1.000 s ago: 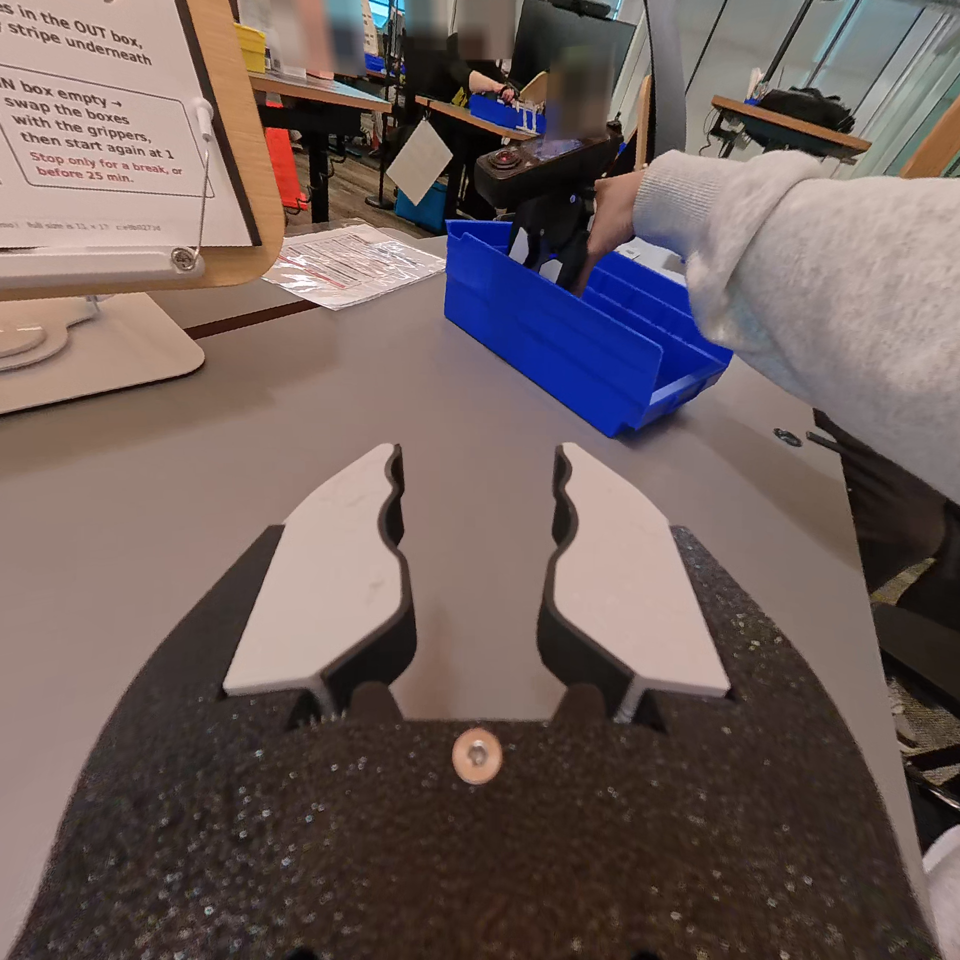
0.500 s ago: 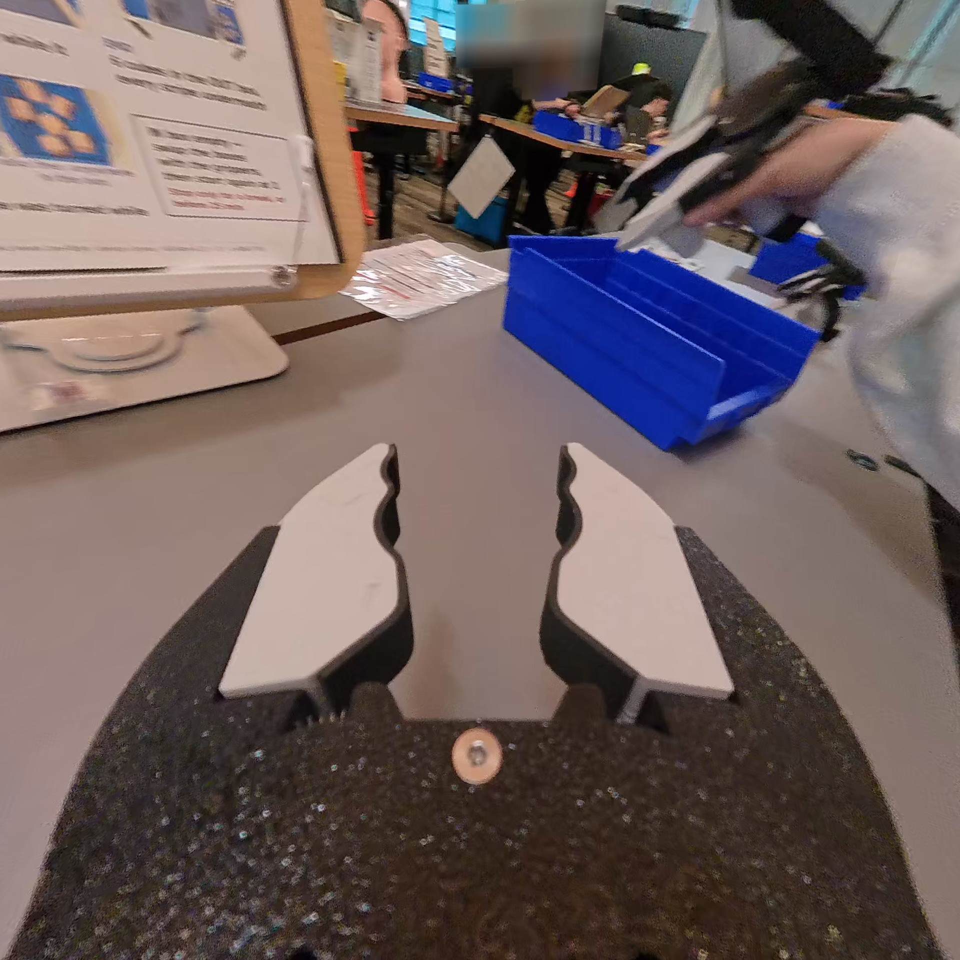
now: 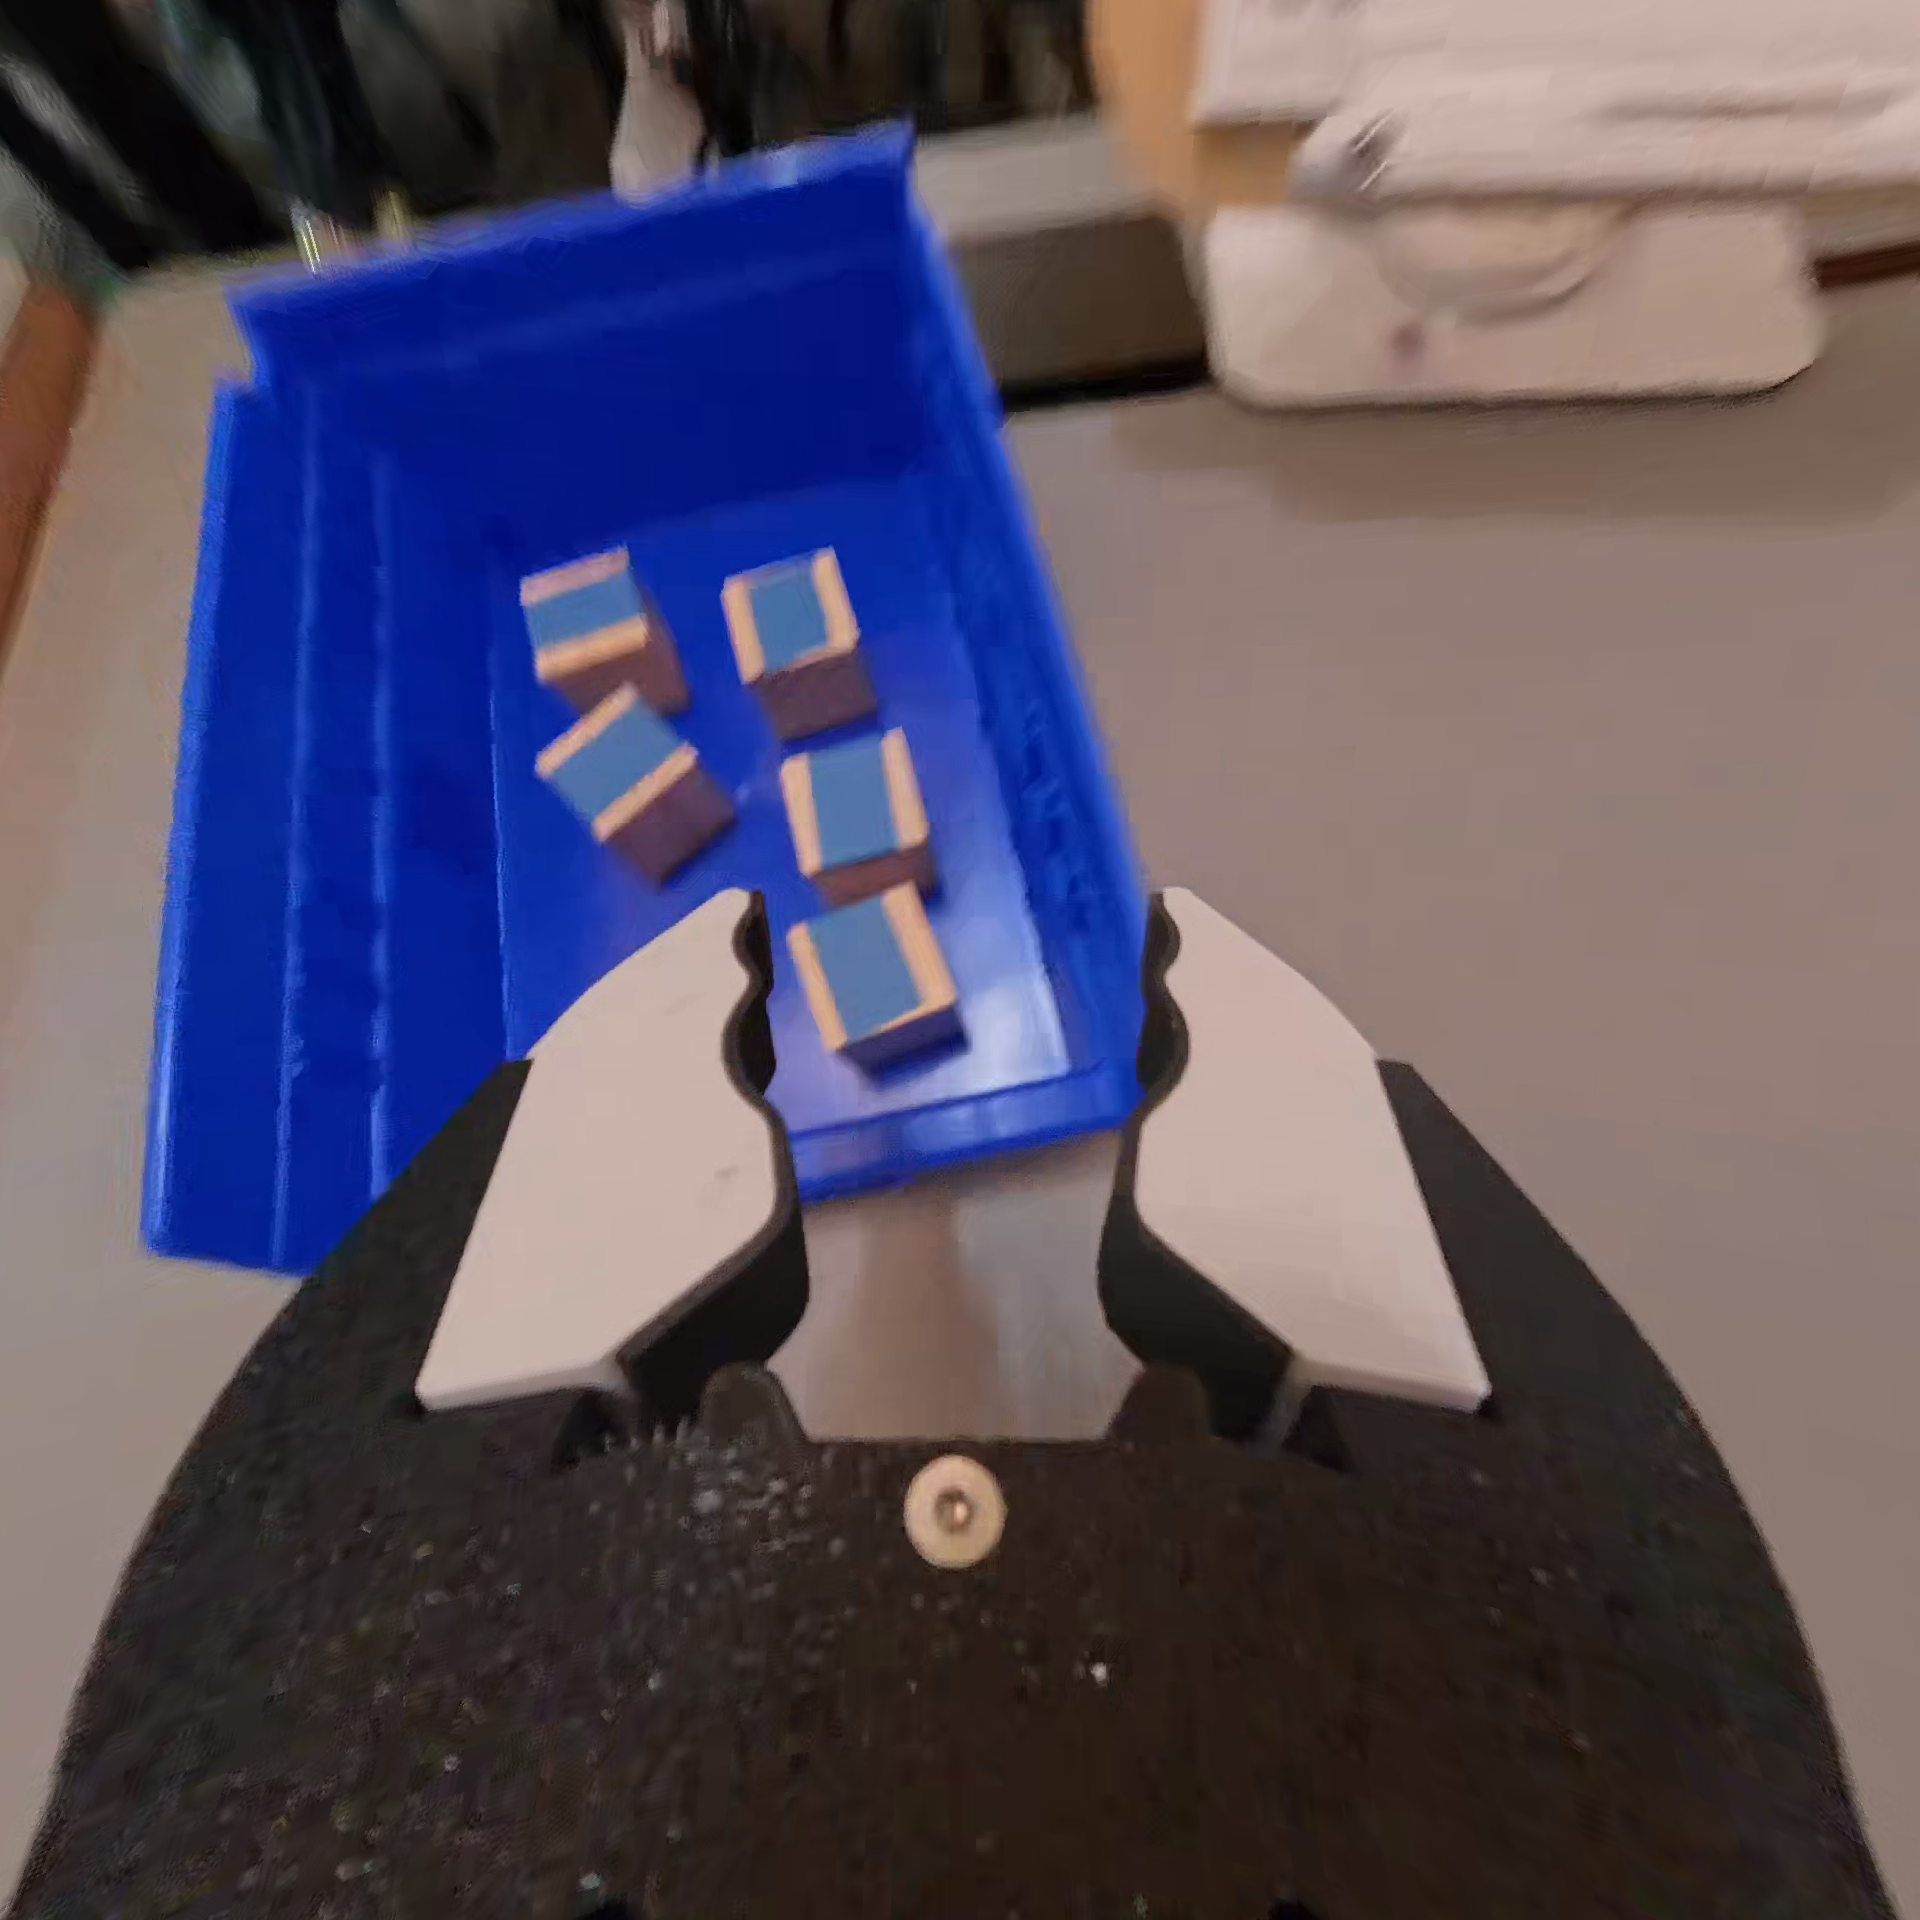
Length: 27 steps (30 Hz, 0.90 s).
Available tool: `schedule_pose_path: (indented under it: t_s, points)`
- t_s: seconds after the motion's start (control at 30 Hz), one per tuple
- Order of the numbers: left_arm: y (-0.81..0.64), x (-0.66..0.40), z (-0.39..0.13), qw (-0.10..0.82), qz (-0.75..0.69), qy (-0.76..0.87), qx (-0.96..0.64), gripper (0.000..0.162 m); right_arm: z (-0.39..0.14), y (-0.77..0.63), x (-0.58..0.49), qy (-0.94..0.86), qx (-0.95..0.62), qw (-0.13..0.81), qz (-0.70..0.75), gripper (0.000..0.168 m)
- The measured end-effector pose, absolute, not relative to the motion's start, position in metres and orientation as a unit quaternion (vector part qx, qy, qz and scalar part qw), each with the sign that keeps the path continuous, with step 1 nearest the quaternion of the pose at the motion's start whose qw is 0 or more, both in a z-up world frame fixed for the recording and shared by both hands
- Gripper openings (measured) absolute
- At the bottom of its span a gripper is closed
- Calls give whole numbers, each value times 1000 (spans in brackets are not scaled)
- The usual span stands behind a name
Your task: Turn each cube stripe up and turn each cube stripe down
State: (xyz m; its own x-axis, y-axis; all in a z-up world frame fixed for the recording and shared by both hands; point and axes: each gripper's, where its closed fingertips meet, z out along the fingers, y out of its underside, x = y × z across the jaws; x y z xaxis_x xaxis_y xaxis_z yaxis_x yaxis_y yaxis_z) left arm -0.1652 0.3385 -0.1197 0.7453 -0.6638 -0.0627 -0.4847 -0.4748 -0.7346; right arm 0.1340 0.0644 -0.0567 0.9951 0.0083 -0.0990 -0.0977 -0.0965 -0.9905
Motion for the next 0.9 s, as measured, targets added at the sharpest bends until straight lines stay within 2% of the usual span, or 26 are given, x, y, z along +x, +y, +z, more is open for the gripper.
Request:
schedule_pose_path:
  t_s: [0.27,0.47,0.53,0.63,0.8,0.9]
  points:
    - [359,-180,-177,200,-145,282,-927,70,-74,103,48,-10,-675,730,109,77]
    - [363,-178,-209,138,-96,284,-944,69,-89,102,24,-46,-687,718,101,77]
    - [368,-182,-215,136,-62,283,-947,68,-91,98,23,-54,-688,718,95,77]
    - [370,-179,-216,141,-54,291,-945,46,-94,92,27,-47,-686,720,96,77]
    - [371,-176,-207,157,-77,306,-936,45,-93,88,29,-51,-683,722,97,77]
    - [371,-171,-166,223,-130,303,-917,44,-90,86,24,-73,-681,723,91,77]
